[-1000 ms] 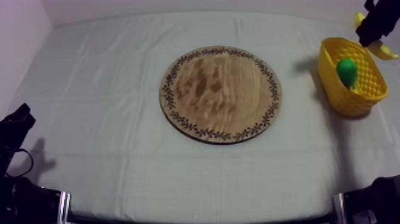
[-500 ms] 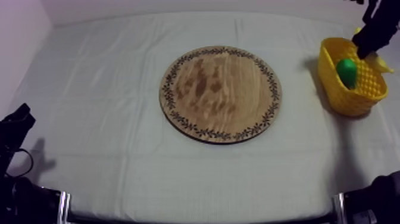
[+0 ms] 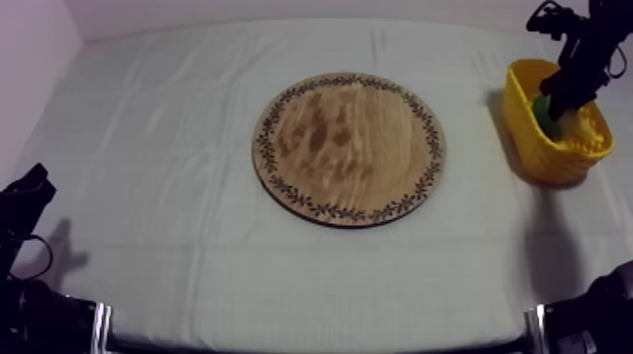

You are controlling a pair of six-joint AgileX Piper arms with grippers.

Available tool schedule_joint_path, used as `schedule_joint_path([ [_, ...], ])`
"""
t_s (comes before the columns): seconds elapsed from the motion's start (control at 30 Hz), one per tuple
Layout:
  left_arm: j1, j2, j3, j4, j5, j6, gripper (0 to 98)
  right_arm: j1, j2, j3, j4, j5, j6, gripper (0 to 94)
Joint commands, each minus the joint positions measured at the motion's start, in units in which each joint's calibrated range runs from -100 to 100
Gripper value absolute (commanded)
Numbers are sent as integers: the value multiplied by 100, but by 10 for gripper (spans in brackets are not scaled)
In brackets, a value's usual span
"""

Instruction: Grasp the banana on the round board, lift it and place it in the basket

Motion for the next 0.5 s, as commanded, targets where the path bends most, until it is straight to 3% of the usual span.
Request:
schedule_joint_path([
  [0.0,-2,2,-2,1,-1,0,1,15,76,-41,-33,18,13,475],
  [0.13,-2,2,-2,1,-1,0,1,24,156,-116,-61,15,24,676],
  [0.23,-2,2,-2,1,-1,0,1,23,172,-165,-87,39,23,776],
  [0.47,-2,2,-2,1,-1,0,1,38,28,-222,-143,68,33,853],
])
